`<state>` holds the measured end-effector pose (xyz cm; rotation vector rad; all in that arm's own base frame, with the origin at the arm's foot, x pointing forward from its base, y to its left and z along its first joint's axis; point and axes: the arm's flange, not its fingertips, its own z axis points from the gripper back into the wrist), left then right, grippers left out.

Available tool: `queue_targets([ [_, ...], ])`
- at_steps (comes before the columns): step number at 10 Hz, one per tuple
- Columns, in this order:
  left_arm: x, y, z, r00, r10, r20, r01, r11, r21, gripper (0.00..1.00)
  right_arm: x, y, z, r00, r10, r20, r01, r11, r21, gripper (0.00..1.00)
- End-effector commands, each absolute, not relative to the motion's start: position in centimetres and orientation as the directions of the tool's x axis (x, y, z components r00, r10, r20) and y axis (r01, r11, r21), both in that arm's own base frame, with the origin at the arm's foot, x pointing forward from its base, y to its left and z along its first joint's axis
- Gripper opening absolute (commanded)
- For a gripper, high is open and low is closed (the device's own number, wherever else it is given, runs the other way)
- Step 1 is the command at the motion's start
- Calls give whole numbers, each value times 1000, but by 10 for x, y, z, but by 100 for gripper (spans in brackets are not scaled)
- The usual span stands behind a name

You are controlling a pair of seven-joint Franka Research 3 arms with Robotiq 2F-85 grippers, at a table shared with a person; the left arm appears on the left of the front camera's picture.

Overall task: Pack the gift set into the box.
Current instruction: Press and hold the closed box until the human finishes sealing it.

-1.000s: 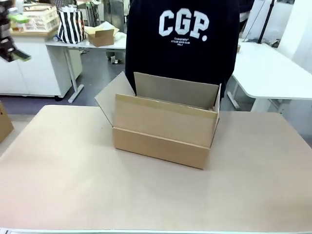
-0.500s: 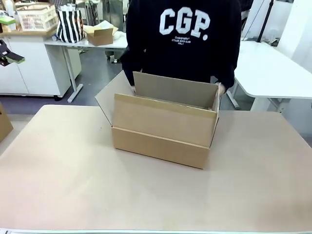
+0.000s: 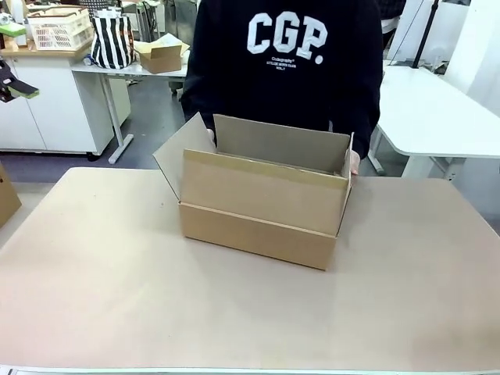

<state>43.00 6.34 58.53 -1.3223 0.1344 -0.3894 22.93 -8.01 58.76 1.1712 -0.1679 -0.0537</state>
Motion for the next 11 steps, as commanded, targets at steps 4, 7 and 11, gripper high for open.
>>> queue_targets([
  [4,429,63,585,928,-354,119,200,203,-959,100,233,-79,590,985,-116,131,-78,378,923,100],
  [7,429,63,585,928,-354,119,200,203,-959,100,233,-79,590,985,-116,131,-78,378,923,100],
  [11,429,63,585,928,-354,119,200,203,-959,100,233,-79,590,985,-116,131,-78,378,923,100],
])
